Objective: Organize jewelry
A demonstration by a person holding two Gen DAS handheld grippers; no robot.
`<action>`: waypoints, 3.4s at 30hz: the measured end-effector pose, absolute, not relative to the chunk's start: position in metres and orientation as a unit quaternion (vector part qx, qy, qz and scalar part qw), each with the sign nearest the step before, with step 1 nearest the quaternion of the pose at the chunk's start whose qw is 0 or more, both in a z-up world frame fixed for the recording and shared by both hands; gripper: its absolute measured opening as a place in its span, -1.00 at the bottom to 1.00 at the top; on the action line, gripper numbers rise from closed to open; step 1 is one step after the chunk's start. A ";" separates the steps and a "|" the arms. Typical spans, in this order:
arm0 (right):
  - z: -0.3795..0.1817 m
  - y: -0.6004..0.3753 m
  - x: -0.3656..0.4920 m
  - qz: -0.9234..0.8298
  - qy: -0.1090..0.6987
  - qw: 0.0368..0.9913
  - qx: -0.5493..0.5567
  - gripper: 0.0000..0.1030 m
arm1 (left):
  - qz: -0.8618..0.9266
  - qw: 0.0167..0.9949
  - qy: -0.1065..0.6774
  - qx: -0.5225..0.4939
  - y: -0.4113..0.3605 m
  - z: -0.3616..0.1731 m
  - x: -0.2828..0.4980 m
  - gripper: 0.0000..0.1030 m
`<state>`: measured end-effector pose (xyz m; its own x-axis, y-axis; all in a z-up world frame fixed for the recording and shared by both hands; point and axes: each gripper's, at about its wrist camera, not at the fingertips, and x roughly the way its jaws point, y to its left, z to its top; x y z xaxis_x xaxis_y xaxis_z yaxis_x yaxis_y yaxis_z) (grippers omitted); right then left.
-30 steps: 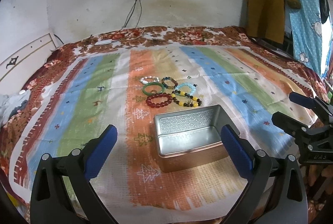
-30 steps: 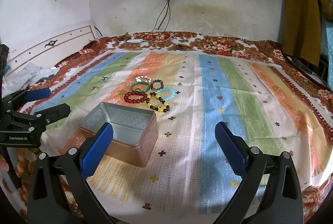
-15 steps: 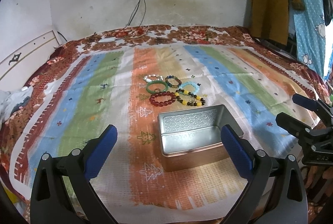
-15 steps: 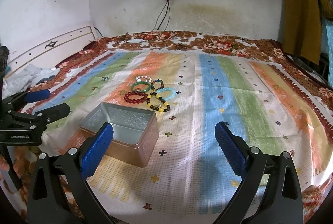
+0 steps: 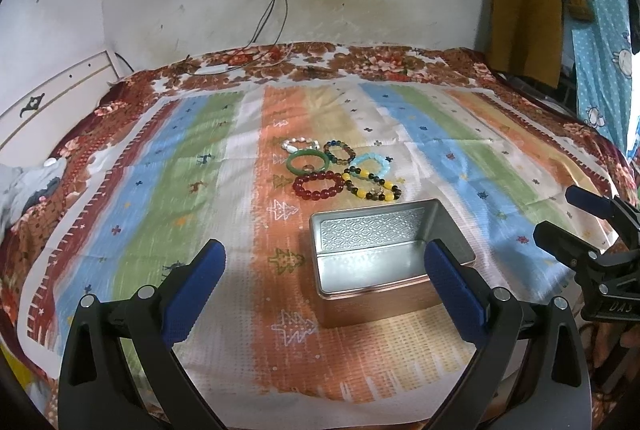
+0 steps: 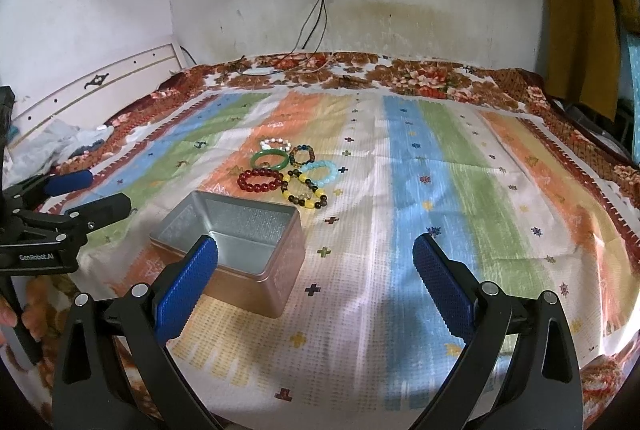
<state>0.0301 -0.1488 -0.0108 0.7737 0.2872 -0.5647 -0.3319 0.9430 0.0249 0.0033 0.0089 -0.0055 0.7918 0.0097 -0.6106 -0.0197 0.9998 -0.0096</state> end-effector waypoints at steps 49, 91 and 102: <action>-0.019 -0.136 0.126 0.185 0.372 0.910 -0.019 0.93 | 0.020 0.909 0.414 -0.040 0.039 -0.020 0.108 0.89; -0.066 -0.097 0.244 0.201 0.491 0.847 -0.038 0.93 | 0.028 0.846 0.530 -0.053 0.068 -0.084 0.228 0.89; -0.085 -0.086 0.268 0.204 0.517 0.830 -0.035 0.93 | 0.034 0.832 0.550 -0.064 0.077 -0.101 0.244 0.89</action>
